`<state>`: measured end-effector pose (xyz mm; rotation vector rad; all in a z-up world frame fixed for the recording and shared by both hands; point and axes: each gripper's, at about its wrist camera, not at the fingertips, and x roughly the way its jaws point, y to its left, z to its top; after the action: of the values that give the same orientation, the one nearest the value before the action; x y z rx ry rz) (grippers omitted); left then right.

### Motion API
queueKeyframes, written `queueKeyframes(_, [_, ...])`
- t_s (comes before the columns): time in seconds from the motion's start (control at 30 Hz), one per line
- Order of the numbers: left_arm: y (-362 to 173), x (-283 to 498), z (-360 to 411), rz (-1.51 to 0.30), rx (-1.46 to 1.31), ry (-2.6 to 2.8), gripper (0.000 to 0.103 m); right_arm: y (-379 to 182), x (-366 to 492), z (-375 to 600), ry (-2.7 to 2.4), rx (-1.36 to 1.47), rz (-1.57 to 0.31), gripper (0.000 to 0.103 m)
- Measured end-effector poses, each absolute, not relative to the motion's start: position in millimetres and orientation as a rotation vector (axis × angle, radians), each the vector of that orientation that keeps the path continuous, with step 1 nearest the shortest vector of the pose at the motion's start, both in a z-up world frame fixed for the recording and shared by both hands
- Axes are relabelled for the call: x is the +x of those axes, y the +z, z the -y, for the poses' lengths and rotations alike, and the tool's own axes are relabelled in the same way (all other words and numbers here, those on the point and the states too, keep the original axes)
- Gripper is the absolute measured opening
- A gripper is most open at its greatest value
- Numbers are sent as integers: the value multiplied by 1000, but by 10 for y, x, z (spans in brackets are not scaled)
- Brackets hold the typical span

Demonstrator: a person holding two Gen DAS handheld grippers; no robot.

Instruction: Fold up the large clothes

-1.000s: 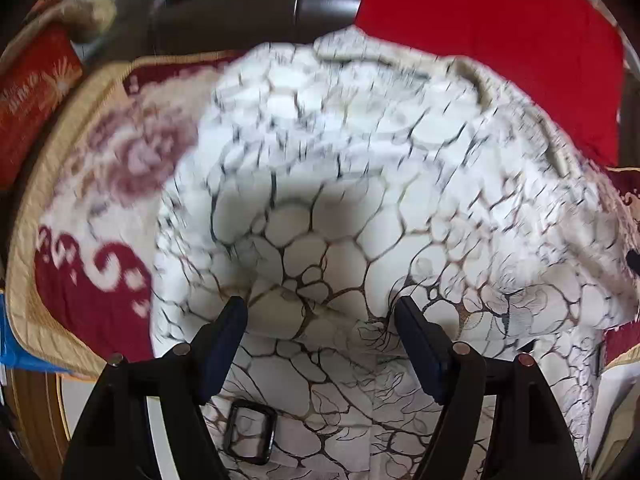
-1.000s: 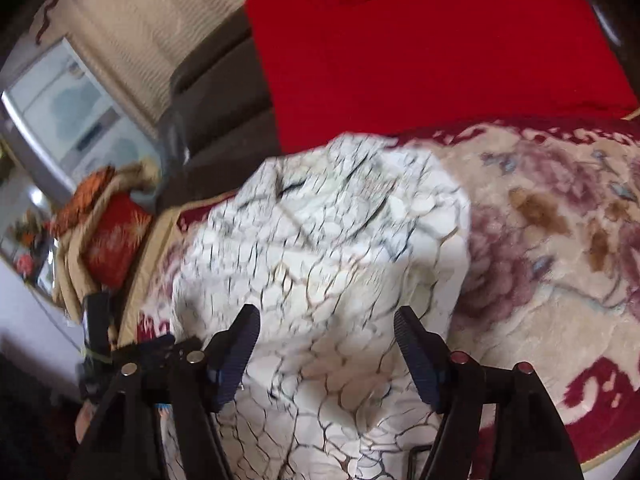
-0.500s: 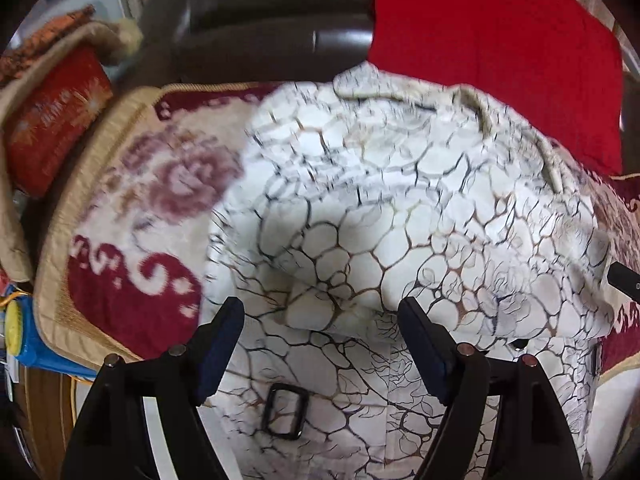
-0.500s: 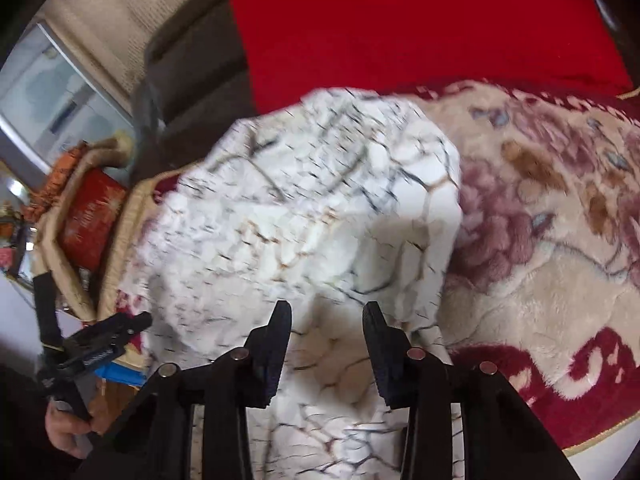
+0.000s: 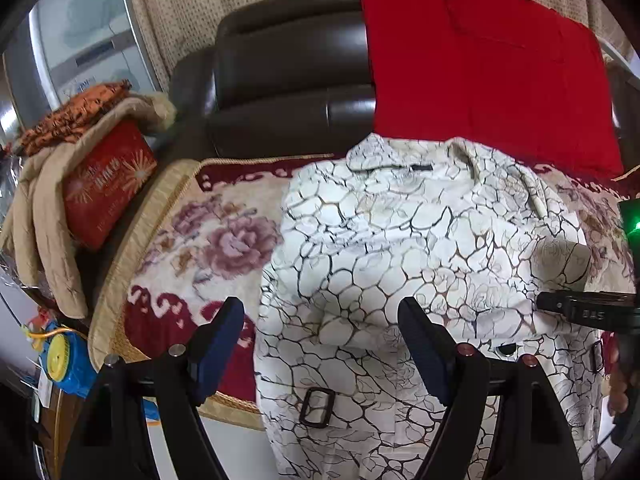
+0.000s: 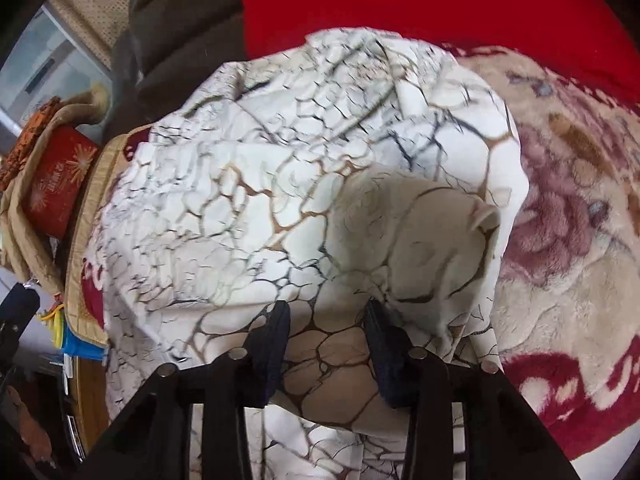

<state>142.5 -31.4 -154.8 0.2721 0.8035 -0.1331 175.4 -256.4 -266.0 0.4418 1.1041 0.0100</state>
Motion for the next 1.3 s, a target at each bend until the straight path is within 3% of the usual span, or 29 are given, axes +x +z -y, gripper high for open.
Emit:
queueKeyframes(0.33, [-1524,1309,203,-824,276,-198,80,-2130,1214,2966,98,571,-975,69])
queueKeyframes(0.53, [-1803,1184,-516,-927,174,-223,81,-1973,544,3379,106,627,-940,73])
queueKeyframes(0.67, [-2121,972,-1078,-1011,140,-219,81,-2077,55,3666,97,698,-926,81])
queueKeyframes(1.03, [-3468,583,-1866,-1257,-472,-428,83,-2778,-637,3690,98,857,-1072,81])
queueKeyframes(1.3, [-3852,605,-1666,-1286,-685,-701,90,-2681,-755,3766,51,857,-1027,81])
